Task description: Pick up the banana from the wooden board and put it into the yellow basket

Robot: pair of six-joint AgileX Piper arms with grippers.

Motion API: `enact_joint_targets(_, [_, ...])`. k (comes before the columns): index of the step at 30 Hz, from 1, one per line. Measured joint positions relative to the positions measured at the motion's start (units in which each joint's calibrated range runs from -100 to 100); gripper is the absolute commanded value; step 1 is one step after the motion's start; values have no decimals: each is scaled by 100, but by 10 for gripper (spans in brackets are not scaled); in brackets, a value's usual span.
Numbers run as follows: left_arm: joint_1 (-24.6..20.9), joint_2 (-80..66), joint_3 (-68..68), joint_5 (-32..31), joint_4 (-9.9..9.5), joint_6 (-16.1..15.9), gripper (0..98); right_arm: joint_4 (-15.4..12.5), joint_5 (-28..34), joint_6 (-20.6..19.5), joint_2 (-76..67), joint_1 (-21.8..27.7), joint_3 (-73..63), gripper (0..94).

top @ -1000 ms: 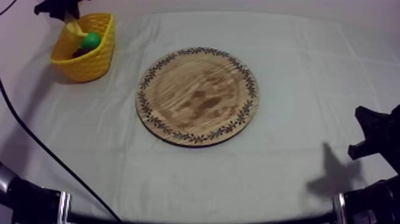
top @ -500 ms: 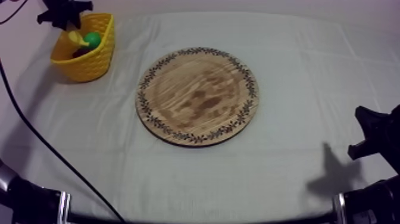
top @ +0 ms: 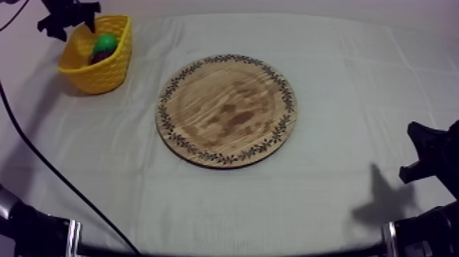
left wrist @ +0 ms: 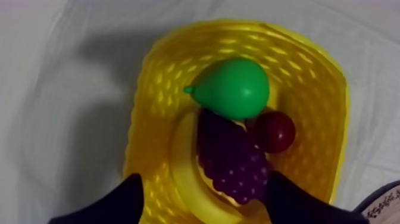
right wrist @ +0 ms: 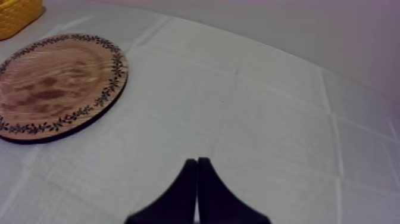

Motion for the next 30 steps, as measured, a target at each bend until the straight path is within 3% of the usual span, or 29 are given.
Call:
enact_joint_targets(2, [-20, -41, -8, -29, 11, -12, 718, 0, 0, 0, 0, 0, 0, 3])
enact_joint_targets(7, [-34, -219, -58, -84, 4, -67, 477, 0, 0, 0, 0, 0, 0, 3])
enact_joint_targets(15, [-78, -747, 93, -163, 57, -97, 177, 0, 0, 0, 0, 0, 0, 3])
enact_joint_targets(22, [-179, -1508, 519, -177, 280, -320, 98, 0, 0, 0, 0, 0, 0, 3])
enact_joint_targets(30, [-239, -2664, 1453, -343, 301, -522, 45, 0, 0, 0, 0, 0, 0, 3])
